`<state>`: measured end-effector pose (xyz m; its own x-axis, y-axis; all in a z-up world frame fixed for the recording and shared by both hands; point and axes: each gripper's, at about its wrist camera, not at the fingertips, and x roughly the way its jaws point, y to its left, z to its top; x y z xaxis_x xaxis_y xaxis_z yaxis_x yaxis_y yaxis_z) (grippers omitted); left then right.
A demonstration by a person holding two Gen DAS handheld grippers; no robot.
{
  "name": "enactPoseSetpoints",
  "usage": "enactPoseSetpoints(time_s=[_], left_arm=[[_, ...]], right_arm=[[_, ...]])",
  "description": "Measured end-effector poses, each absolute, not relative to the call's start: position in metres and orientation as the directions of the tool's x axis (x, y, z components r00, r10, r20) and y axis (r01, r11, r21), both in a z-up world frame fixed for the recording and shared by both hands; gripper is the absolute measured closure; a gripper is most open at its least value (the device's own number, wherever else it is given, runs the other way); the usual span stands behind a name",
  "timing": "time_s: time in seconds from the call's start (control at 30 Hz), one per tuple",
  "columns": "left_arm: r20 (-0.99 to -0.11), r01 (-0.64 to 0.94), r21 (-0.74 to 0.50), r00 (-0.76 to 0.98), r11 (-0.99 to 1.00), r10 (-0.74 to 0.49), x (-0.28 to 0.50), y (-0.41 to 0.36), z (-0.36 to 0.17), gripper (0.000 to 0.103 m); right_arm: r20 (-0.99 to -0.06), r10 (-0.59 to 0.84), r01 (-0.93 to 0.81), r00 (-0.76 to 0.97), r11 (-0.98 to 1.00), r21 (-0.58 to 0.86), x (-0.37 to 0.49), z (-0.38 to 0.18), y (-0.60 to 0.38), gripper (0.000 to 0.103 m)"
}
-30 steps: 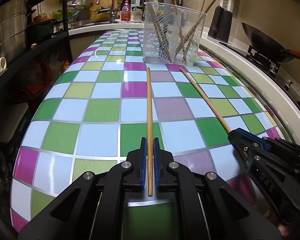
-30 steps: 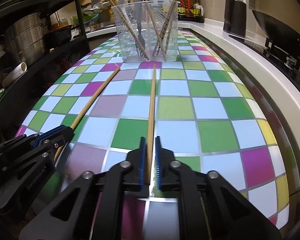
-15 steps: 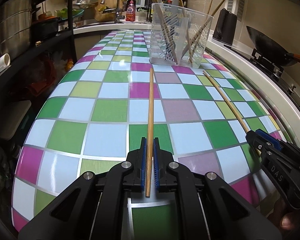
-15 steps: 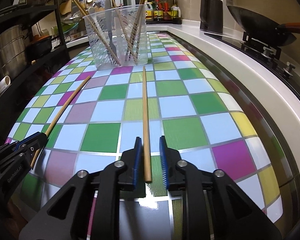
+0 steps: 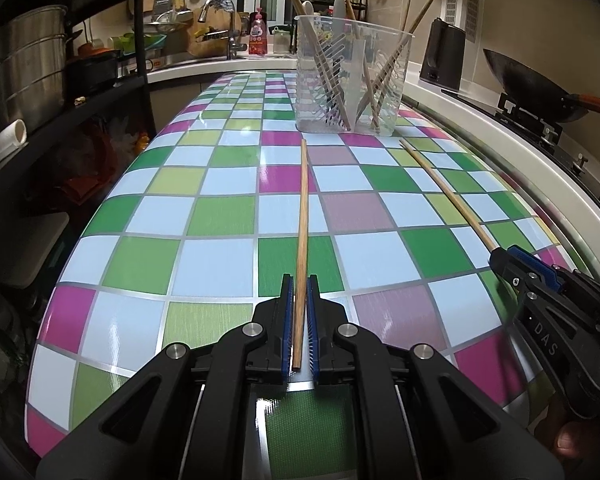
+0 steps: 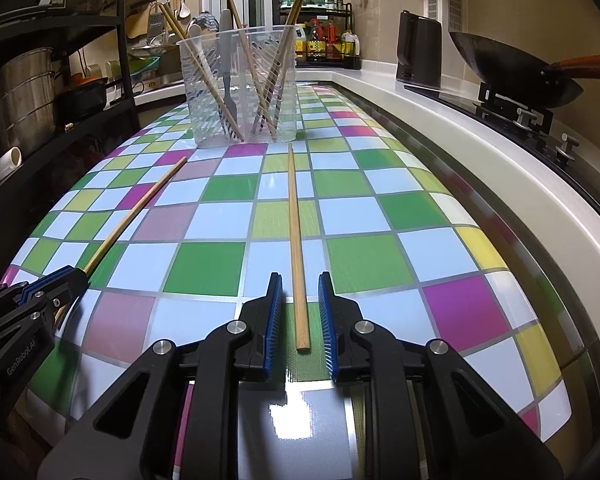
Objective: Organize utensils
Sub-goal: 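Grasp a chopstick with the right tool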
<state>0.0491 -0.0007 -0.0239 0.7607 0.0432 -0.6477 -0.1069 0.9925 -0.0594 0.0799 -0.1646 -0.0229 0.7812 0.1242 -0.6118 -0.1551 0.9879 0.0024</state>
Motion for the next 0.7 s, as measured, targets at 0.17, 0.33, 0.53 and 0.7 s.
enactPoseSetpoints(time_s=[0.17,0.33,0.53,0.7], left_arm=[[-0.645,-0.106,-0.048,0.763,0.993,0.050,0.049,-0.001,-0.024,0.096],[-0.647,-0.106,-0.058,0.761,0.993,0.044,0.050,0.000,-0.023,0.097],[-0.648,-0.105,-0.060,0.760,0.993,0.041,0.050,0.000,-0.023,0.097],[-0.650,-0.098,-0.070,0.759,0.993,0.030,0.050,0.001,-0.021,0.097]], right_arm=[[-0.610,0.127,-0.165,0.782,0.986,-0.006,0.079,-0.023,-0.160,0.097],[-0.611,0.128,-0.164,0.781,0.986,-0.004,0.079,-0.023,-0.161,0.097],[-0.623,0.127,-0.165,0.772,0.986,-0.002,0.080,-0.022,-0.160,0.097],[-0.619,0.129,-0.167,0.775,0.986,-0.003,0.080,-0.012,-0.158,0.097]])
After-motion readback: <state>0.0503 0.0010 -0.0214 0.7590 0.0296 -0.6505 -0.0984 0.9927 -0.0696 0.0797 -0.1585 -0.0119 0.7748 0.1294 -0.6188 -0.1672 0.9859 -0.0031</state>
